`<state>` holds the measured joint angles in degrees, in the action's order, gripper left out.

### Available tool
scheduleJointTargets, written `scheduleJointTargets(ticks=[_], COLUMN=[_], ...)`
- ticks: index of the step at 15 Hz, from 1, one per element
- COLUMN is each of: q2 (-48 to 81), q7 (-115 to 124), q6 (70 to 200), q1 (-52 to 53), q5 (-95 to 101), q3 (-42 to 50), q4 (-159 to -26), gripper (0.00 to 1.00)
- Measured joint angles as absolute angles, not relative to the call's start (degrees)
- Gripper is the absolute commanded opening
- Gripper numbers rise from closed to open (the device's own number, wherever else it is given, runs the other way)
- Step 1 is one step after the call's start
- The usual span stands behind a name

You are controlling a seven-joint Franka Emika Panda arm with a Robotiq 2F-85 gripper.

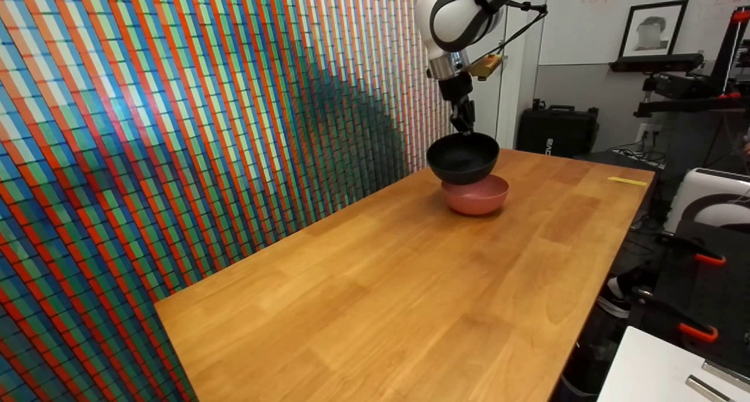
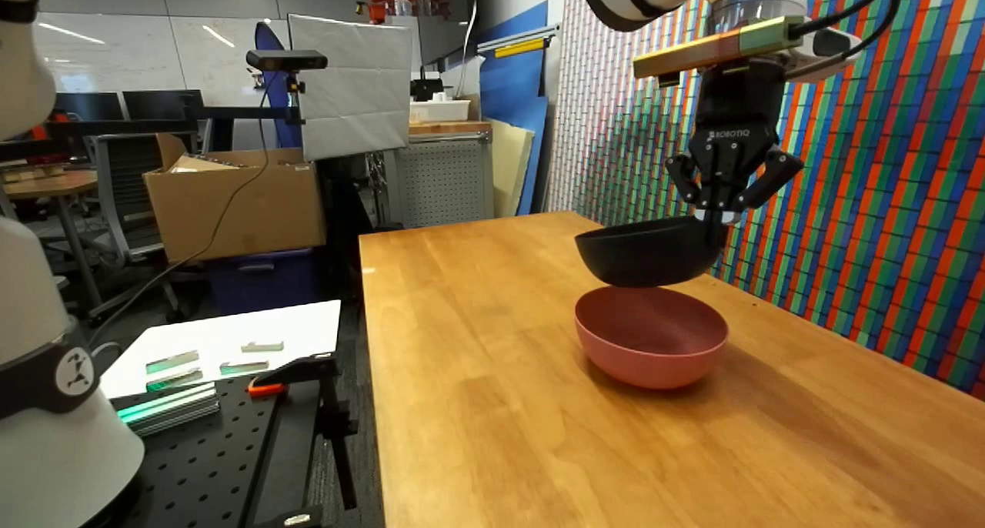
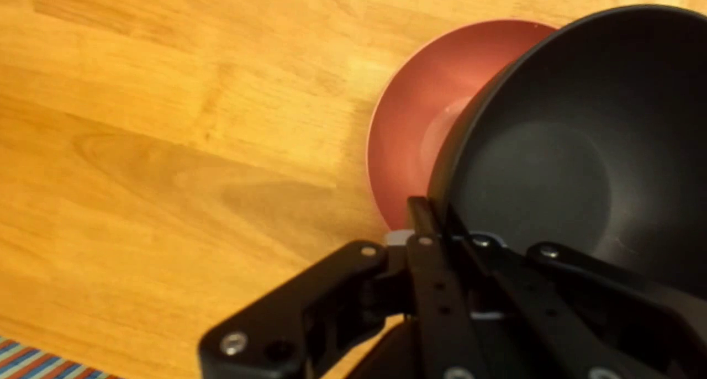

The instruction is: Put the black bowl in the pink bowl

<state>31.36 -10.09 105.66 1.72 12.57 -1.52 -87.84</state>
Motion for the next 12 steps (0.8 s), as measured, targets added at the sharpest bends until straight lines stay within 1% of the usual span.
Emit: scheduleJointTargets(ticks=[11, 12], q2=[31.5, 31.6], q7=[-10.1, -10.1], q6=[106.1, 106.2], q1=[-2.0, -2.4], q5=[9.2, 9.2], q3=[-1.2, -1.1], q4=[-93.0, -93.1], gripper=[0.01, 0.30])
